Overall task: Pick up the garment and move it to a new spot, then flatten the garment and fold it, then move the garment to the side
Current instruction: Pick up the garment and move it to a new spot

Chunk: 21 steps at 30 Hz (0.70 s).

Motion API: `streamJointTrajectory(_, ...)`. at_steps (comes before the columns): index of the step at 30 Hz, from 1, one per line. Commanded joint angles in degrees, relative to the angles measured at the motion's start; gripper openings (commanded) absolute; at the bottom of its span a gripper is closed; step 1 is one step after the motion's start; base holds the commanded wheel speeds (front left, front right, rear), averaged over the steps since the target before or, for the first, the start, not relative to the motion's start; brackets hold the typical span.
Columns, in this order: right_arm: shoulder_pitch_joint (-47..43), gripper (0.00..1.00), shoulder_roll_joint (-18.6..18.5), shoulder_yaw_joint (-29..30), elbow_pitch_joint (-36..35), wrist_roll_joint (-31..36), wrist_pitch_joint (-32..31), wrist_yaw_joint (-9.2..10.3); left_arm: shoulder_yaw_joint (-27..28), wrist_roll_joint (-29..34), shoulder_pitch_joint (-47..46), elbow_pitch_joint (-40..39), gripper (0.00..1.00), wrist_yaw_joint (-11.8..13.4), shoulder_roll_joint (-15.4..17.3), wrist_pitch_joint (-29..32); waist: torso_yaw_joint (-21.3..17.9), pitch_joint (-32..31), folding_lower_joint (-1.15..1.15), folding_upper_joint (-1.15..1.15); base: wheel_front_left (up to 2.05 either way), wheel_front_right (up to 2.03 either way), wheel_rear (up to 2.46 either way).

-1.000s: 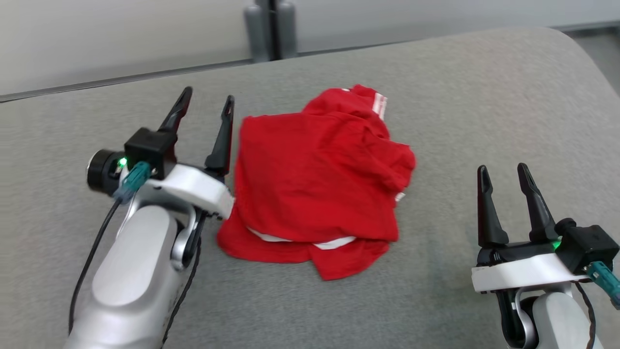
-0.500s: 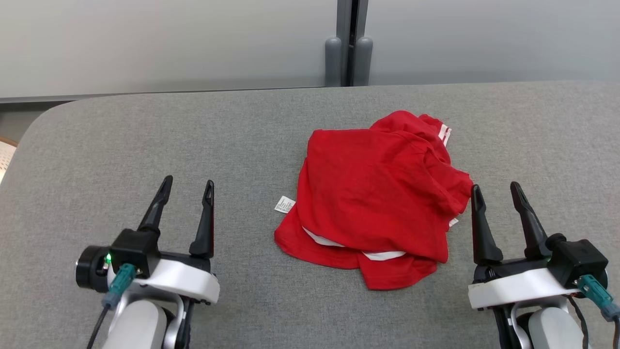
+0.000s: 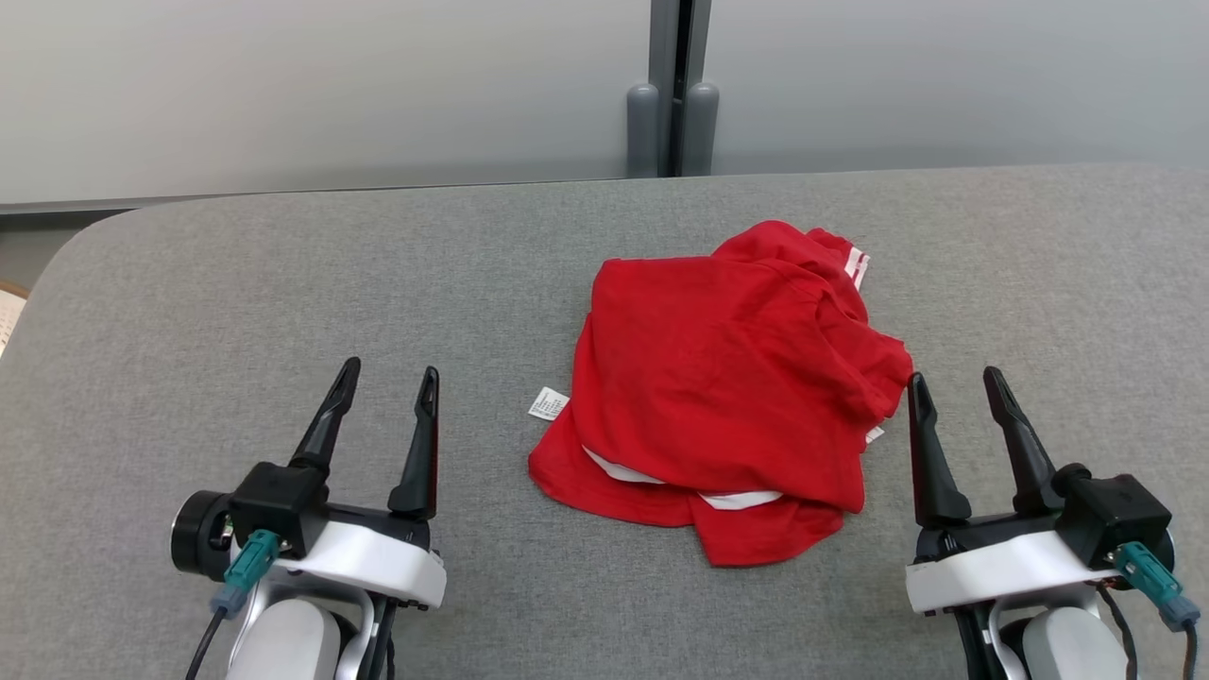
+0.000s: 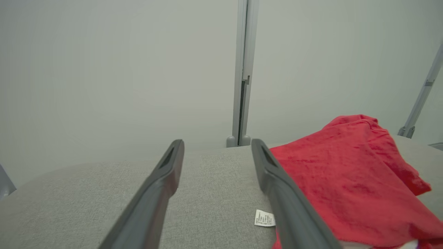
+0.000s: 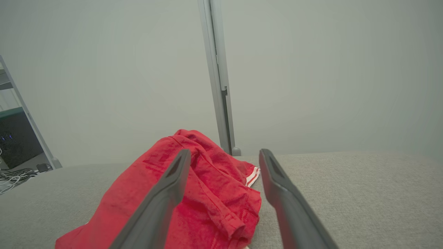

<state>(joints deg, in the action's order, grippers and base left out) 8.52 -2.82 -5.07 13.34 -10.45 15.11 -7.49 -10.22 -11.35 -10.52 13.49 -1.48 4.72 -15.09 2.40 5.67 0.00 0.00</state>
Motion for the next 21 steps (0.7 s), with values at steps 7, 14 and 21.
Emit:
streamJointTrajectory(7,0.89,1.00,-0.14,-0.08,0.48,-0.23,0.09,0.00,-3.30,2.23,-4.07,2.28,1.00,-3.44,-0.55,-0.11,-2.95,1.56,0.00,0.00,0.00,0.00,0.00)
streamJointTrajectory(14,1.95,1.00,-0.14,-0.59,0.29,-1.07,0.08,0.00,-10.26,2.33,-11.59,7.90,1.00,-5.45,-0.76,3.25,-7.24,4.52,0.00,0.00,0.00,0.00,0.00)
streamJointTrajectory(21,2.59,1.00,-0.12,-0.98,0.00,-1.81,0.09,0.00,-14.65,1.81,-17.55,10.95,1.00,-5.96,-0.82,6.84,-10.74,7.09,0.00,0.00,0.00,0.00,0.00)
